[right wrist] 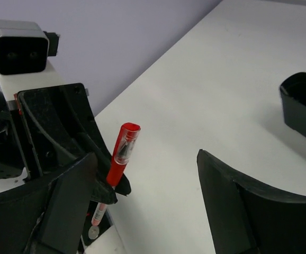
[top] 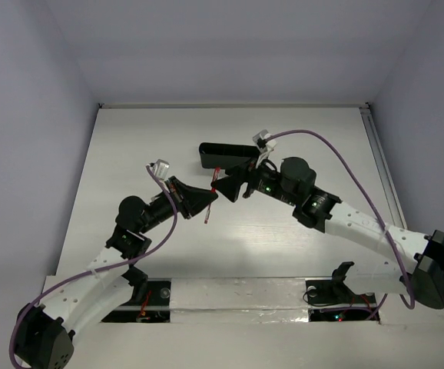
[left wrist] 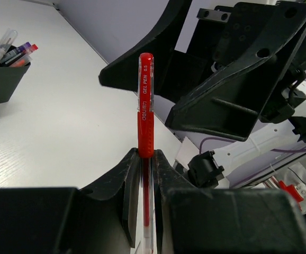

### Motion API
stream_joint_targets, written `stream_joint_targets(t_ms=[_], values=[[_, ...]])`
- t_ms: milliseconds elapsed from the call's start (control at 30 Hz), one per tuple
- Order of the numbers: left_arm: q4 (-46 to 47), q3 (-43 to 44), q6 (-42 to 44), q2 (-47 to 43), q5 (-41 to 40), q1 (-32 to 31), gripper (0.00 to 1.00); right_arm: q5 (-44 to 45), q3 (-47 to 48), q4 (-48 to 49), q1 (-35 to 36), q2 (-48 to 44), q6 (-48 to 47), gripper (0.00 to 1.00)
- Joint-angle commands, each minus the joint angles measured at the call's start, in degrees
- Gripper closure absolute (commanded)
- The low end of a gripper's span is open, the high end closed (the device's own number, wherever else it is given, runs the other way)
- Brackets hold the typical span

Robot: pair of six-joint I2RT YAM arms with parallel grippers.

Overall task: Sort the stationery into containers
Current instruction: Place the pen in the storage box.

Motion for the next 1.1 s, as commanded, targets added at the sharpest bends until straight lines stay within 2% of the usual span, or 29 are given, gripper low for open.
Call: stream_joint_targets(t_ms=[0, 100, 133, 233, 300, 333, 367, 400, 433, 467, 500, 600, 633, 833, 1067], values=[[5.2, -0.4, -0.4, 0.1, 2.0, -0.1, 1.00, -6.3, 2.0, 5.5, -0.1, 1.7, 2.7, 0.20], [5.6, -0.4, -0.5, 0.7, 2.3, -0.1, 1.00, -7.8, 1.3, 7.6, -0.1, 3.1, 4.3, 0.36], [5.7, -0.4, -0.5, 0.9, 2.4, -0.1, 1.00, -8.2, 1.2, 8.3, -0.1, 3.4, 4.8, 0.45], [5.8, -0.5, -0.5, 1.0, 2.3, -0.1, 1.00, -8.3, 0.9, 8.7, -0.1, 4.2, 5.5, 0.62], [5.9, -0.6, -0.6, 0.9, 1.8, -0.1, 1.00, -7.3, 0.6, 9.1, -0.1, 4.0, 6.1, 0.68], [5.8, -0.6, -0.6, 0.9, 1.8, -0.1, 1.00, -6.9, 0.3, 9.5, -0.1, 3.8, 6.1, 0.79], [5.5, -0.6, -0.5, 0.7, 1.5, -0.1, 1.00, -6.2, 0.0, 9.5, -0.1, 3.6, 6.1, 0.85], [5.3, -0.6, -0.4, 0.7, 1.3, -0.1, 0.96, -5.5, 0.0, 9.3, -0.1, 3.3, 5.9, 0.88], [5.2, -0.6, -0.3, 0.5, 1.2, -0.1, 0.87, -4.5, -0.2, 8.9, -0.1, 2.2, 5.7, 0.94], [4.8, -0.6, -0.2, 0.4, 0.8, -0.1, 0.74, -3.5, -0.3, 8.6, -0.1, 1.8, 5.1, 0.96], [4.0, -0.7, 0.2, 0.2, 0.5, -0.1, 0.51, -2.0, -0.4, 8.4, -0.7, 1.5, 4.8, 0.97], [1.1, -0.4, 1.2, -0.9, -0.5, -0.1, 0.23, 0.2, -0.4, 7.8, -3.4, 0.7, 4.7, 1.00], [0.0, -0.1, 2.3, -1.8, -1.0, -0.1, 0.18, 0.4, -0.4, 7.8, -4.2, 0.7, 4.6, 1.00], [-9.8, 1.3, 5.8, -6.2, -4.0, -0.1, 0.03, 2.6, -0.2, 8.9, -11.4, 1.3, 5.0, 1.00], [-15.7, -0.1, 7.9, -10.1, -11.0, -0.1, 0.01, 13.7, 2.2, 8.9, -18.2, 4.9, -0.2, 1.00]])
